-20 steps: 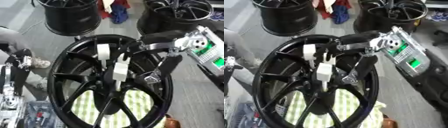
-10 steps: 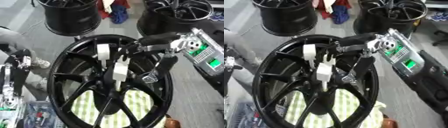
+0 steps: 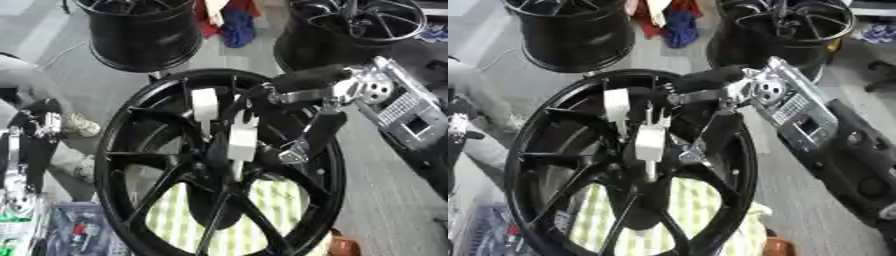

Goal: Pull the pin out of the wheel hub.

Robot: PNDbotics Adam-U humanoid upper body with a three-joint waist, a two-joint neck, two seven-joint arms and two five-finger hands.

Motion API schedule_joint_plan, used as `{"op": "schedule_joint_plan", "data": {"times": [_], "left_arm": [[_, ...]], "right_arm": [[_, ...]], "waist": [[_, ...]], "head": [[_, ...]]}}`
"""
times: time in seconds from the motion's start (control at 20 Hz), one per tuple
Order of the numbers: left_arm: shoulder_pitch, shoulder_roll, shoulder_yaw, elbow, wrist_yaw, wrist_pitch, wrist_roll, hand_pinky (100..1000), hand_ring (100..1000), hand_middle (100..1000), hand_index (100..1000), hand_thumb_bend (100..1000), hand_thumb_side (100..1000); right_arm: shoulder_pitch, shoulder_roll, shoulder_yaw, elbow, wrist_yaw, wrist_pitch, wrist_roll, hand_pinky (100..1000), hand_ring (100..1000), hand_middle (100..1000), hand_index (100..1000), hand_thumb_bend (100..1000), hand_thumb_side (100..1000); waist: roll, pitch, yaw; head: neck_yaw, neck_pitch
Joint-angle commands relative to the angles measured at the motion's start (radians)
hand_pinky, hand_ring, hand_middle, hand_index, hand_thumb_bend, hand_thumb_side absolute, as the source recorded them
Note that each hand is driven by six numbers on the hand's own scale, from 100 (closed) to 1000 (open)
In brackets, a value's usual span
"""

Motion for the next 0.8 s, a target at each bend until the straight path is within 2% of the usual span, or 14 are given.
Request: {"op": "schedule_joint_plan", "data": {"times": [0.05,0.8], "left_arm": [[-0.012,0.017,-0.005,-0.011,-0.002,-0.002,-0.004,502,738,680,753,256,620],[-0.012,0.018,-0.004,-0.012,-0.002,-0.002,-0.003,502,738,680,753,256,620]], "right_arm": [[-0.022,-0.005,-0.006,0.005,0.016,-0.008,0.001,772,784,879,977,248,305],[-0.023,0.002,-0.007,0.014,0.116,-0.029,-0.005,716,733,852,954,188,278]], "waist": [[0.003,-0.011,0.001],[0.0,-0.01,0.001]], "head": [[-0.002,0.005],[-0.001,0.005]]}}
